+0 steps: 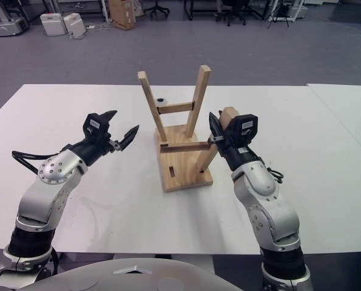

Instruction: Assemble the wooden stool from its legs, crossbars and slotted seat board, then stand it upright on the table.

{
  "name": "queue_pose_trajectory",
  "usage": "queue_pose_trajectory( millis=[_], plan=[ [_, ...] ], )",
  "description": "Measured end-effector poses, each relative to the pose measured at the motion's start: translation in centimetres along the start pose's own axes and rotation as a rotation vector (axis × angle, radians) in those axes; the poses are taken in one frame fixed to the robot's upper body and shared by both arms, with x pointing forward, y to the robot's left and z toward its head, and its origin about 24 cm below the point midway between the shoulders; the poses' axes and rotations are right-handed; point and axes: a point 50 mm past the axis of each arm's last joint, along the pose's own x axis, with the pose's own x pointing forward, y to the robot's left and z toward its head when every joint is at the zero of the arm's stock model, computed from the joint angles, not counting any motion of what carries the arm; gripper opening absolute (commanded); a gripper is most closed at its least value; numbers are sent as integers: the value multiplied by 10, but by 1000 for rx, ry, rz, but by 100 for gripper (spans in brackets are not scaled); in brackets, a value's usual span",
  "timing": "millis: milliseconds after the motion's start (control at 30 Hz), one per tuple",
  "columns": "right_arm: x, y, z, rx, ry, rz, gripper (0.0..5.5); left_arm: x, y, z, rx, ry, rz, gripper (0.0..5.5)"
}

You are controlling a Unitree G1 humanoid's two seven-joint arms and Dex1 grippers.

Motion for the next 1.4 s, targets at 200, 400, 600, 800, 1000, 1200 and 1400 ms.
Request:
queue_pose_trajectory(
  millis=[200, 400, 600, 800, 1000, 1200, 1400],
  plan=[
    [9, -9, 11, -13, 46, 40, 190, 0, 2, 0, 11, 2, 14, 401],
    [16, 5, 79, 86, -240, 137, 319, 2, 6, -1, 17, -6, 38, 401],
    [34, -51, 123, -117, -273, -34, 428, 7, 10, 2, 27, -30, 46, 401],
    [23, -115, -34, -20, 388, -206, 396, 14, 8, 7, 31, -61, 33, 401],
    [15, -113, -76, 55, 548, -157, 291, 18, 2, 5, 19, -60, 17, 401],
    [16, -106, -90, 50, 584, -133, 228, 21, 3, 4, 16, -55, 14, 401],
    [17, -111, -90, -41, 583, -179, 210, 22, 2, 6, 9, -61, 10, 401]
  ],
)
